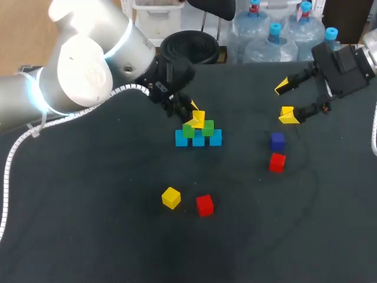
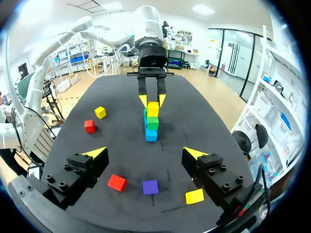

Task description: Place the blue cubes, place green cubes on the blue cubes, place the yellow cubes on the green cubes, then place the red cubes on the yellow cubes, and place purple cube on the red cubes.

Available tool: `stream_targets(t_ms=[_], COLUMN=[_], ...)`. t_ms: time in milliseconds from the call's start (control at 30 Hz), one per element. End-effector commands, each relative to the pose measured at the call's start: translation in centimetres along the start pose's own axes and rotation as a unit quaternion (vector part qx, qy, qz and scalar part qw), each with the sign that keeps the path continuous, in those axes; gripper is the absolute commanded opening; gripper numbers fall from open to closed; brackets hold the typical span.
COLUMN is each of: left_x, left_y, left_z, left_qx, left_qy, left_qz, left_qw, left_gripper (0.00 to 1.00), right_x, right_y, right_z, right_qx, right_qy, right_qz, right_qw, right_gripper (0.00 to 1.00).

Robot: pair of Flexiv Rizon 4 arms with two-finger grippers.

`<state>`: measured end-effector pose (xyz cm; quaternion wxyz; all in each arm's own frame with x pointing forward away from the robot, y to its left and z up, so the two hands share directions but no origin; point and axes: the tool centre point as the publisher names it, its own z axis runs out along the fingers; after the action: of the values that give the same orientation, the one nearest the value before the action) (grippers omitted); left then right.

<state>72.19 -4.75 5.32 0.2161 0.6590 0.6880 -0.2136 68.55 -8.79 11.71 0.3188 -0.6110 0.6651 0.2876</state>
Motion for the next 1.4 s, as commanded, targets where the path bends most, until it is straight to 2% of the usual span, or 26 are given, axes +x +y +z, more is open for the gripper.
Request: stream_targets(t_ms=[33,167,267,300,333,400,433,667,967,1133,1400], left_x=[0.0,0.1,0.1,0.1,0.1,0.2,0.1,0.0,1.2,2.5,4.4], left_y=[-0.1,-0.1,-0.1,-0.1,-0.1,-0.1,-0.3,-1.3,-2.7,-4.1,-7.1], left_z=[-0.1,-0.2,-0.2,-0.3,-0.4,-0.8,-1.0,-3.2,-7.7,-10.2,-11.8], left_qx=[0.001,0.000,-0.001,-0.001,-0.001,-0.003,-0.006,-0.017,-0.035,-0.033,-0.009], left_qy=[0.001,0.002,0.002,0.002,0.002,0.003,0.002,0.000,0.010,0.014,0.032], left_qz=[-0.001,-0.002,-0.002,-0.002,-0.001,-0.002,0.000,0.033,0.075,0.107,0.154], left_qw=[1.000,1.000,1.000,1.000,1.000,1.000,1.000,0.999,0.997,0.994,0.988], left_gripper=[0.39,0.39,0.46,0.56,0.75,0.97,1.00,1.00,1.00,1.00,1.00], right_x=[0.0,0.0,0.0,0.0,0.0,0.0,0.0,0.0,0.0,0.0,0.0], right_y=[0.0,0.0,0.0,0.0,0.0,0.0,0.0,0.0,0.0,0.0,0.0], right_z=[0.1,0.1,0.1,0.1,0.1,0.1,0.1,0.1,0.1,0.1,0.1], right_qx=[0.000,0.000,0.000,0.000,0.000,0.000,0.000,0.000,0.000,0.000,0.000], right_qy=[-0.001,-0.001,-0.001,-0.001,-0.001,-0.001,-0.001,-0.001,-0.001,-0.001,-0.001], right_qz=[-0.001,-0.001,-0.001,-0.001,-0.001,-0.001,-0.001,-0.001,-0.001,-0.001,-0.001], right_qw=[1.000,1.000,1.000,1.000,1.000,1.000,1.000,1.000,1.000,1.000,1.000], right_gripper=[1.00,1.00,1.00,1.00,1.00,1.00,1.00,1.00,1.00,1.00,1.00])
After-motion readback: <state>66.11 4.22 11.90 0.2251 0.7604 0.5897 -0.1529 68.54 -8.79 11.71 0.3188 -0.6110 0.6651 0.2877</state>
